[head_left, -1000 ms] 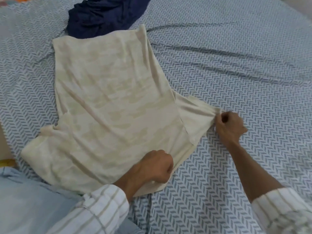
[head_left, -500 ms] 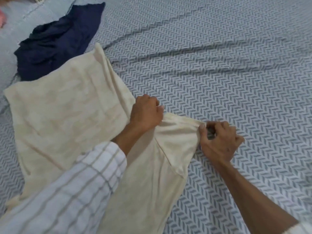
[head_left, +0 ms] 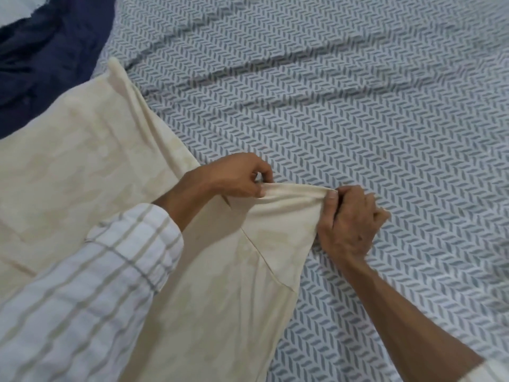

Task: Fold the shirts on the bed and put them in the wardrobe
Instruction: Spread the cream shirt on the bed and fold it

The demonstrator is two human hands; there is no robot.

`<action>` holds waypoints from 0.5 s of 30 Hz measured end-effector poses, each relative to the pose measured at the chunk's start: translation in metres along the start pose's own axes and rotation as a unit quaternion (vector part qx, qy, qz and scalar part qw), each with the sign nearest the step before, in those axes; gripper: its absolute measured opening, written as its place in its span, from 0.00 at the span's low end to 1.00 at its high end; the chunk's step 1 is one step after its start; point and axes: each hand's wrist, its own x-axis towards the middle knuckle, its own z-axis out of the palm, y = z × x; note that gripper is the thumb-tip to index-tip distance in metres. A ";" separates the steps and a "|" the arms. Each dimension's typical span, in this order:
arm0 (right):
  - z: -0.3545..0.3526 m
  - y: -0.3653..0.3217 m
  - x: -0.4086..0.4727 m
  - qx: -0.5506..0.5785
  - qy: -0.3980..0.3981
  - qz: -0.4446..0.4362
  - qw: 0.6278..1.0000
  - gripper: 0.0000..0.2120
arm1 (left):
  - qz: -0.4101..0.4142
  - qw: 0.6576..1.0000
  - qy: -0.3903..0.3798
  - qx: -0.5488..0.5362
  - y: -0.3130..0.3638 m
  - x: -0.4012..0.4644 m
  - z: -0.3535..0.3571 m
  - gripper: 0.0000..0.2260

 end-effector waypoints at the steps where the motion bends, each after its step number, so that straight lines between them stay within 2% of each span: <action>1: 0.000 0.000 0.000 -0.002 0.004 -0.002 1.000 0.10 | 0.002 1.000 0.003 -0.001 0.000 0.002 -0.001 0.04; 5: 0.002 0.000 -0.001 -0.008 0.018 -0.003 1.000 0.09 | 0.010 0.989 0.047 -0.140 -0.008 0.004 0.001 0.10; 8: 0.004 0.001 -0.001 -0.021 0.011 -0.005 1.000 0.08 | 0.002 0.981 0.054 -0.184 -0.010 0.002 0.002 0.10; 13: 0.008 0.002 0.000 -0.085 -0.001 0.008 0.996 0.10 | -0.021 0.999 -0.033 -0.033 -0.002 -0.002 -0.009 0.05; 15: 0.009 0.002 0.000 -0.087 -0.007 0.016 0.996 0.10 | -0.019 1.000 0.005 -0.009 -0.001 0.001 -0.011 0.03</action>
